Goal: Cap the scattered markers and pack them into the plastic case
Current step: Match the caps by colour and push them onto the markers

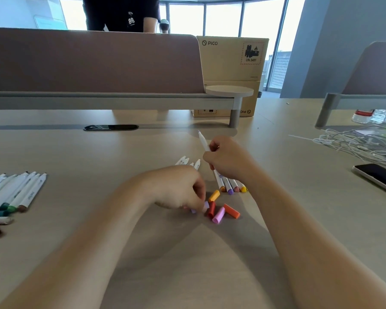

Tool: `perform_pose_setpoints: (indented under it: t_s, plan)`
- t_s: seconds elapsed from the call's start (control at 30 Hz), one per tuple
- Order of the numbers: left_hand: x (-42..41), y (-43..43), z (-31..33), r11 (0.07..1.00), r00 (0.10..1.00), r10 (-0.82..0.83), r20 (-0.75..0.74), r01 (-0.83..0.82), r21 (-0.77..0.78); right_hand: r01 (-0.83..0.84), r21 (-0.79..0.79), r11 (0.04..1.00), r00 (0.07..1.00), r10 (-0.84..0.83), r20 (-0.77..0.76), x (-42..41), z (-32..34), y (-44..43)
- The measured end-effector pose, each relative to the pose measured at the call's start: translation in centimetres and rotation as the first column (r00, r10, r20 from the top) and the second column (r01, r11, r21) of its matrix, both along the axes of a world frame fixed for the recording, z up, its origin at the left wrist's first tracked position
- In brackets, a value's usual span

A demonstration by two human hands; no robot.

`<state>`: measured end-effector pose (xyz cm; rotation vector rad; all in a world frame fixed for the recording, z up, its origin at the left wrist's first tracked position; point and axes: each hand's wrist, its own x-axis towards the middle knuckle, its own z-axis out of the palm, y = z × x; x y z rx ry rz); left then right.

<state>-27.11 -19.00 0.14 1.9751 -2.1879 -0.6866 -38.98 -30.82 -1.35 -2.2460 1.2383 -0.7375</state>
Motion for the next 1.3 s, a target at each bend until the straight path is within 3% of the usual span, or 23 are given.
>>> perform_pose_setpoints:
  t_s: [0.17, 0.3, 0.4, 0.53, 0.73, 1.03, 1.3]
  plan:
    - [2.4, -0.6, 0.4, 0.955, 0.909, 0.166, -0.381, -0.245, -0.168, -0.045, 0.017, 0.999, 0.999, 0.045, -0.014, 0.0, 0.3, 0.5]
    - [3.6, -1.7, -0.9, 0.815, 0.681, 0.275, -0.679, -0.539, -0.21, -0.121, 0.043, 0.992, 0.992, 0.123, -0.034, -0.3, 0.6, 1.2]
    - [4.5, -2.7, -1.7, 0.707, 0.516, 0.288, -0.807, -0.683, -0.185, -0.185, 0.049, 0.981, 0.981, 0.187, -0.048, -0.3, 0.8, 1.6]
    - [5.2, -3.0, -1.9, 0.657, 0.371, 0.279, -0.886, -0.746, -0.106, -0.233, 0.059, 0.971, 0.967, 0.238, -0.096, 0.2, 0.8, 1.6]
    - [5.0, -3.0, -1.8, 0.685, 0.345, 0.216, -0.914, -0.72, -0.11, -0.264, 0.112, 0.958, 0.953, 0.277, -0.12, 0.3, 0.6, 1.4]
    - [4.9, -2.5, -1.8, 0.67, 0.498, 0.222, -0.838, -0.703, -0.24, -0.303, 0.086, 0.949, 0.94, 0.312, -0.136, 0.1, 0.7, 1.2]
    - [3.7, -2.4, -2.0, 0.642, 0.501, 0.281, -0.819, -0.732, -0.227, -0.257, 0.033, 0.966, 0.947, 0.258, -0.192, -0.1, 0.5, 1.3]
